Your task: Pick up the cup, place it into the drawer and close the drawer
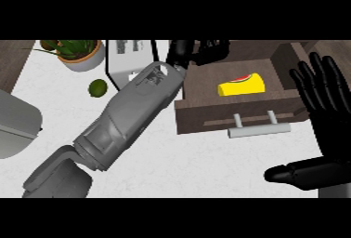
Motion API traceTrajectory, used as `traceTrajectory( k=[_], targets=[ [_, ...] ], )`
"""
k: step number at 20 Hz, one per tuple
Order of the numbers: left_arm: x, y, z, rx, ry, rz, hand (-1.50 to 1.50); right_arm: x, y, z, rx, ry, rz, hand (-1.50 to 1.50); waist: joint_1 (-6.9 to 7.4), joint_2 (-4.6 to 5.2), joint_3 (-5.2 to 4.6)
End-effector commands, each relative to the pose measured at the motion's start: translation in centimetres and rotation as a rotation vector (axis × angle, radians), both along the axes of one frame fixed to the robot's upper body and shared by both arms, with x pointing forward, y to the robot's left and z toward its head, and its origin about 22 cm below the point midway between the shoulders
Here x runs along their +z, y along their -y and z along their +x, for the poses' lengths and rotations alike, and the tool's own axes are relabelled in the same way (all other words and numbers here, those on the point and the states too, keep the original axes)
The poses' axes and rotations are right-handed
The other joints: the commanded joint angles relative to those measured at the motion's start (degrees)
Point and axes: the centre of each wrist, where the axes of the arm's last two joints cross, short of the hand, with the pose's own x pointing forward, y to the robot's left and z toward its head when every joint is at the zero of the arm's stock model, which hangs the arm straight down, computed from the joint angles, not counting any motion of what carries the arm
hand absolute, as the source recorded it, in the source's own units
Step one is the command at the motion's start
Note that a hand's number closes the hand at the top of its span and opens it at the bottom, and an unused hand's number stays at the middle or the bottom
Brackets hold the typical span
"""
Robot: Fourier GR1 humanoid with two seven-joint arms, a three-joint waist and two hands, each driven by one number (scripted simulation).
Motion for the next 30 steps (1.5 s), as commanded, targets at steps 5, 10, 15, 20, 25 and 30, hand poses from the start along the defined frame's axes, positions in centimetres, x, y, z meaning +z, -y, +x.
traceTrajectory(
  k=[5, 10, 15, 20, 25, 30],
  targets=[
    [-0.4, 0.6, -0.3, 0.044, 0.003, 0.079, -1.50, 0.5, -0.6, 0.0, 0.062, 0.030, 0.018, -1.50, -1.70, 0.40, 0.03],
    [0.6, 1.4, -0.9, -0.011, 0.015, -0.054, -1.50, -0.6, -1.0, 0.7, 0.063, 0.003, 0.063, -1.50, -0.99, 0.45, 0.01],
    [-0.4, 0.5, -0.8, -0.080, 0.073, -0.189, -1.50, -0.3, 0.0, -1.2, 0.071, -0.010, 0.071, -1.50, 1.46, -0.35, -0.08],
    [1.7, 0.9, -0.6, -0.123, 0.036, -0.290, -1.50, 0.4, 2.3, -2.4, 0.090, -0.014, 0.068, -1.50, 3.88, -1.11, -0.09],
    [3.1, -2.6, 0.6, -0.038, 0.036, -0.347, -1.50, 1.6, 2.5, -1.7, 0.131, -0.012, -0.070, 1.50, 5.26, -1.26, -0.11],
    [1.4, -6.9, -0.4, 0.001, 0.033, -0.416, -1.50, 1.2, 3.5, -2.5, 0.114, -0.007, -0.250, 1.50, 7.50, -1.89, -0.14]
  ],
)
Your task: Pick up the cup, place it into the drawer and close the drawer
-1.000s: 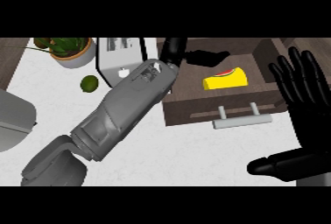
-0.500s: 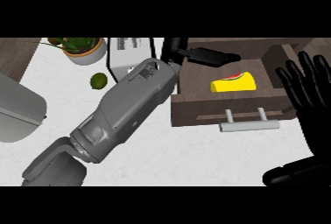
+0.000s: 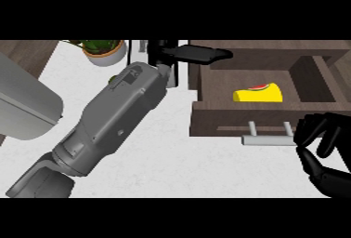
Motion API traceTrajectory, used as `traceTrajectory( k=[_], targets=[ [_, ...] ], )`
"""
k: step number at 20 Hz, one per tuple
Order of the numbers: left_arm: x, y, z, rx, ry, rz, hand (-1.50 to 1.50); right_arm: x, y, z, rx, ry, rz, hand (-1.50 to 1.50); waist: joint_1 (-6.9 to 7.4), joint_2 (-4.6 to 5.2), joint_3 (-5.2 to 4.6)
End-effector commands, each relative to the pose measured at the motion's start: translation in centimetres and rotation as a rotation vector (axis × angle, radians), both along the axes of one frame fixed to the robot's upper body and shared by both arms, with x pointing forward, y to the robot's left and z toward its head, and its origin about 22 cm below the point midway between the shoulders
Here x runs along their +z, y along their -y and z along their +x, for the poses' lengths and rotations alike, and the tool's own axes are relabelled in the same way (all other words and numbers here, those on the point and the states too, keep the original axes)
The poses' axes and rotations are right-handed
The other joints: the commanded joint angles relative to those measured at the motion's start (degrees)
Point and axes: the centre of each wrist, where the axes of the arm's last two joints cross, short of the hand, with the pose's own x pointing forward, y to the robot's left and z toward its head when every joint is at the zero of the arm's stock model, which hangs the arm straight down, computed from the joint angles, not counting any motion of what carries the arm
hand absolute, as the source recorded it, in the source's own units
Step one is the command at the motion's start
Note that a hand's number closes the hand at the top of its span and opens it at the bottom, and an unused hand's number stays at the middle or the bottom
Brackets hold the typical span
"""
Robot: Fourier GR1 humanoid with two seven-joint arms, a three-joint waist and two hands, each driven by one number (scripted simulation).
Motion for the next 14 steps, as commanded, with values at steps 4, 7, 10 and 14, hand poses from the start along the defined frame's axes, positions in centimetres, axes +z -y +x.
traceTrajectory(
  k=[4, 7, 10, 14],
  targets=[
    [-1.1, -6.0, -1.9, 0.067, -0.053, -0.063, -1.50, -1.3, 0.4, -0.5, 0.001, -0.036, -0.192, 1.50, 1.62, -0.29, 0.02],
    [-1.5, -10.1, -3.2, 0.091, -0.048, -0.043, -1.50, -0.5, 1.0, -0.5, -0.020, -0.032, -0.275, 1.50, 1.77, -0.30, 0.01],
    [-3.6, -13.2, -5.1, 0.099, -0.062, -0.062, -1.50, -2.1, -1.9, -0.7, -0.050, -0.034, -0.267, 1.50, 0.87, 0.08, 0.01],
    [-3.9, -17.3, -7.7, 0.114, -0.066, -0.061, -1.50, -3.2, -1.4, 0.6, -0.071, -0.056, -0.347, 1.50, 0.83, 0.18, 0.02]
  ],
)
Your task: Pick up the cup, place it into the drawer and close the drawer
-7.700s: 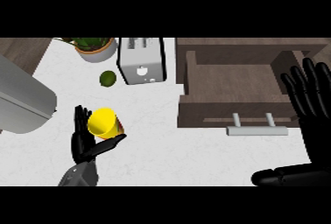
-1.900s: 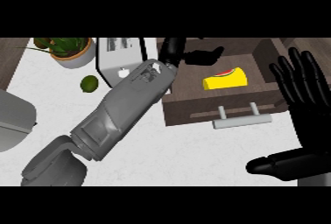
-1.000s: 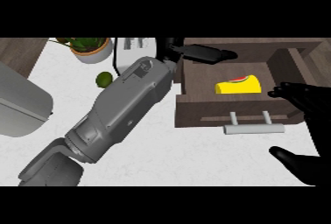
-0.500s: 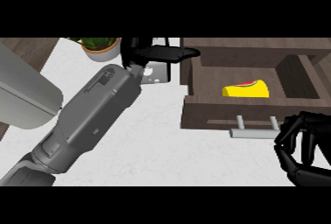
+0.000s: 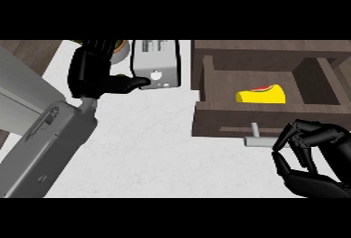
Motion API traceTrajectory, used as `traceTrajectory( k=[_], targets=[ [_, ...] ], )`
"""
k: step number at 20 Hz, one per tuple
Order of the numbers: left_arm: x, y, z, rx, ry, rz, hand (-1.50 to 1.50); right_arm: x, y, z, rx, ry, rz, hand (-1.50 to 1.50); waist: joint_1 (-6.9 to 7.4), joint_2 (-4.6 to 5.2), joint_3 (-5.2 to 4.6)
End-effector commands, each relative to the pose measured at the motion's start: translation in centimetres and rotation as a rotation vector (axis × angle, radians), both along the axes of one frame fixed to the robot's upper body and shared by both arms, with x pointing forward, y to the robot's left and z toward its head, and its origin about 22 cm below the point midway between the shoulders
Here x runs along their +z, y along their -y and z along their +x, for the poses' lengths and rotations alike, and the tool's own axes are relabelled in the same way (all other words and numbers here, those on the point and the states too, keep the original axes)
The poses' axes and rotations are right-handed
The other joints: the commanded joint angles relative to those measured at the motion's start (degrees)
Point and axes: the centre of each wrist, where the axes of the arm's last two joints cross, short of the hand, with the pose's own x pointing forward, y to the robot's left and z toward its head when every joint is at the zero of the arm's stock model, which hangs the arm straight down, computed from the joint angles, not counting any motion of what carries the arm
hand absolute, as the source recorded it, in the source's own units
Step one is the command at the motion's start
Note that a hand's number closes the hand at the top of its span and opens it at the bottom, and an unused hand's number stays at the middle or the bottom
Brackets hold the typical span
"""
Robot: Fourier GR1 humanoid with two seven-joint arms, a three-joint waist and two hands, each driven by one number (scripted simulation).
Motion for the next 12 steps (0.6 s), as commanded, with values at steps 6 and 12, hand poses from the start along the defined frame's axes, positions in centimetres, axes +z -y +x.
traceTrajectory(
  k=[6, 12],
  targets=[
    [-3.2, -6.4, -4.3, 0.005, -0.023, -0.014, -1.50, -2.1, -2.0, 1.6, 0.057, 0.108, -0.418, 1.50, 0.94, 0.36, -0.01],
    [-2.8, -9.8, -6.4, 0.002, -0.019, -0.022, -1.50, -6.3, -4.3, 4.4, 0.049, 0.108, -0.584, 1.50, 0.18, 0.52, 0.03]
  ],
)
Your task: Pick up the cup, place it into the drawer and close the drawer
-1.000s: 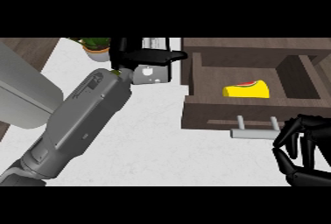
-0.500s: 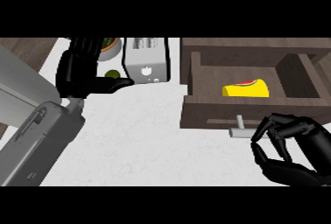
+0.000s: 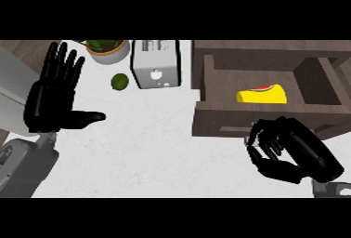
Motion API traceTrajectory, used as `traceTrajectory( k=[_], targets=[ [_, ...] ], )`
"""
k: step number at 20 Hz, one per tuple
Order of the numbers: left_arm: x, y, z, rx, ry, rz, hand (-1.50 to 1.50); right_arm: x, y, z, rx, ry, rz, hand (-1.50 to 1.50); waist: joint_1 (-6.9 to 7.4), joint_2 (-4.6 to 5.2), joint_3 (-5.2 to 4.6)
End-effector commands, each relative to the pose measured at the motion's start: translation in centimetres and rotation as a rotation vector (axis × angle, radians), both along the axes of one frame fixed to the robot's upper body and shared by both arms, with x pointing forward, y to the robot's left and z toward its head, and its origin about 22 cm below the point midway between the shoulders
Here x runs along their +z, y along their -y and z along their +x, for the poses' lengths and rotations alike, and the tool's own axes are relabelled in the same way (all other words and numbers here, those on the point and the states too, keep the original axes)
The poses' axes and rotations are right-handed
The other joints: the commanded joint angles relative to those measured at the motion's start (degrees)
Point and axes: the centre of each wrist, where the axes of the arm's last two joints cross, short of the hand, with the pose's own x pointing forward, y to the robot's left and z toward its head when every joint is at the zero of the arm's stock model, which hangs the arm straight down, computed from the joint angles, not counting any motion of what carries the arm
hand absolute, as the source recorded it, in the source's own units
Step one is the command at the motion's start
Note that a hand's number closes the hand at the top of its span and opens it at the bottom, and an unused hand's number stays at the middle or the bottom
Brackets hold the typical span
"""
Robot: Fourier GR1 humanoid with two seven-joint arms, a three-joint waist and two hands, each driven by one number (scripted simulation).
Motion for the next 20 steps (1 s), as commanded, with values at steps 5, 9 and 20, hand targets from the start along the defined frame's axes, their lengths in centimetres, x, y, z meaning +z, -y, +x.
traceTrajectory(
  k=[5, 9, 20],
  targets=[
    [-2.6, -5.3, -4.2, -0.009, 0.004, 0.002, -1.50, -4.9, -1.9, 4.4, -0.014, 0.006, -0.144, -1.50, -0.52, 0.16, -0.01],
    [-1.7, -5.1, -3.6, 0.005, 0.008, -0.006, -1.50, -8.0, -1.6, 6.4, -0.031, -0.028, -0.227, -1.50, -0.67, 0.21, 0.02],
    [-3.1, -8.1, -6.3, -0.003, 0.014, -0.010, -1.50, -12.8, -1.3, 11.6, -0.048, -0.094, -0.209, -1.50, -0.14, 0.43, 0.07]
  ],
)
